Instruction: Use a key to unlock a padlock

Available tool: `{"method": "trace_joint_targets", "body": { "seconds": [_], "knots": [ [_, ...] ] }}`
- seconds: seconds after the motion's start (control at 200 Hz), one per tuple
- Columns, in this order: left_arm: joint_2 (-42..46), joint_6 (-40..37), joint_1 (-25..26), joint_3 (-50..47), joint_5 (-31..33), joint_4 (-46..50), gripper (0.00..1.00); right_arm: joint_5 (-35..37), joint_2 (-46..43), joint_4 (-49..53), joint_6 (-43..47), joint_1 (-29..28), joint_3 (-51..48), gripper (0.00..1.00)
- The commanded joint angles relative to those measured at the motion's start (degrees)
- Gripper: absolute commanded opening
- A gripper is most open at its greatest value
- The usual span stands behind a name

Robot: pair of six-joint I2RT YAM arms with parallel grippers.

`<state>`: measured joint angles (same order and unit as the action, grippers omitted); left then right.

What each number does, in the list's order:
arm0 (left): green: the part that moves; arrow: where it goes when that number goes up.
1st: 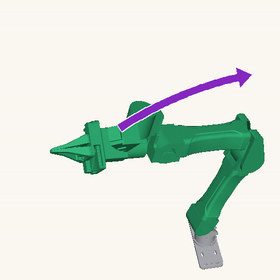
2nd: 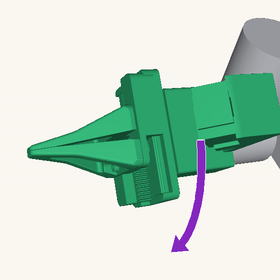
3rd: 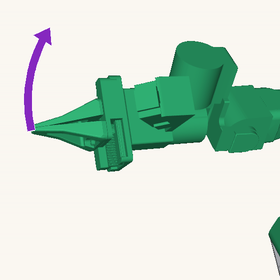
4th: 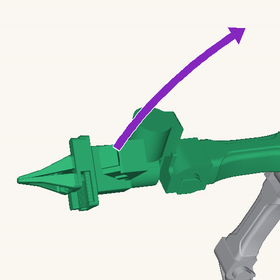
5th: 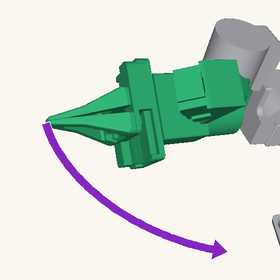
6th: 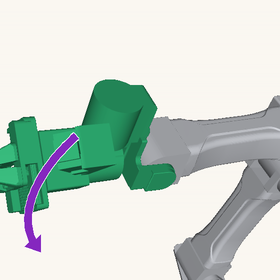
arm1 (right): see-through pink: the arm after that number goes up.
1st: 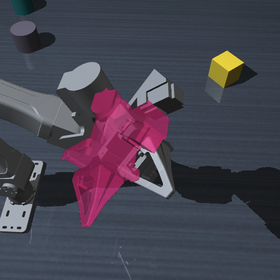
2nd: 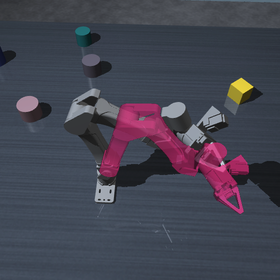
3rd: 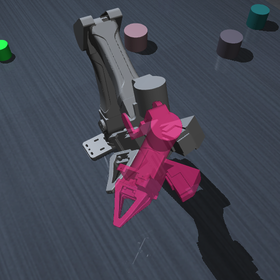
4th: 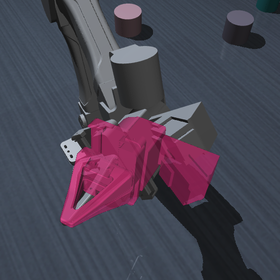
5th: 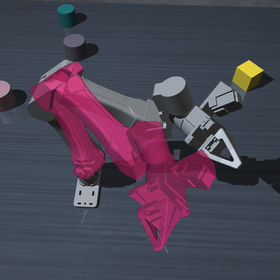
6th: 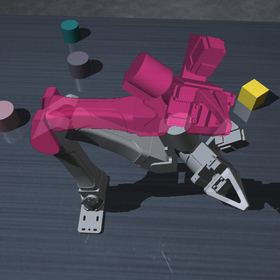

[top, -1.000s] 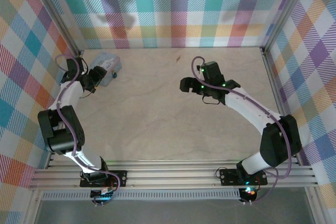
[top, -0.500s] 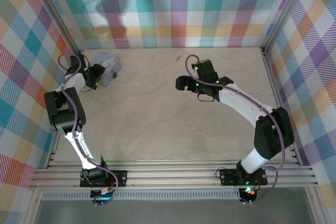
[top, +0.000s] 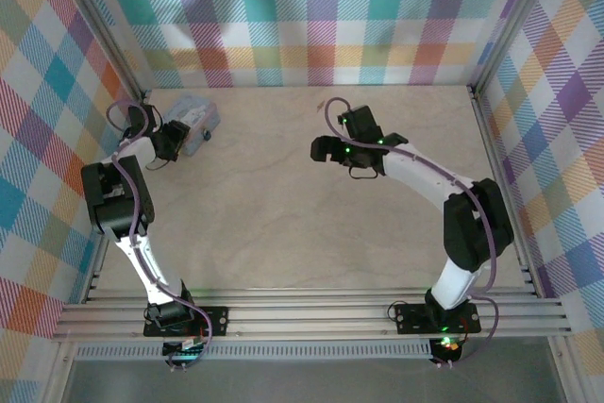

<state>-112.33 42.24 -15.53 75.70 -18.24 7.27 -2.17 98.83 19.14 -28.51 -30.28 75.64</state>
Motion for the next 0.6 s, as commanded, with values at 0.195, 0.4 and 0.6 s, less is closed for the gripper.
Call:
{"method": "trace_joint_targets", "body": {
  "seconds": [0.195,0.4,0.6],
  "knots": [
    [7.9,-2.6,-0.7,-10.0,-2.1,4.0,0.52,-3.8,7.7,0.4,0.0,-2.5,11.5,0.94],
    [13.5,-5.7,-0.7,-15.9,-3.6,6.4,0.5,-5.6,14.8,2.5,0.4,-4.9,20.6,0.92],
    [18.2,-8.1,-0.7,-22.5,-5.4,7.7,0.41,-6.6,18.5,2.9,0.6,-7.2,25.4,0.9]
  ]
}}
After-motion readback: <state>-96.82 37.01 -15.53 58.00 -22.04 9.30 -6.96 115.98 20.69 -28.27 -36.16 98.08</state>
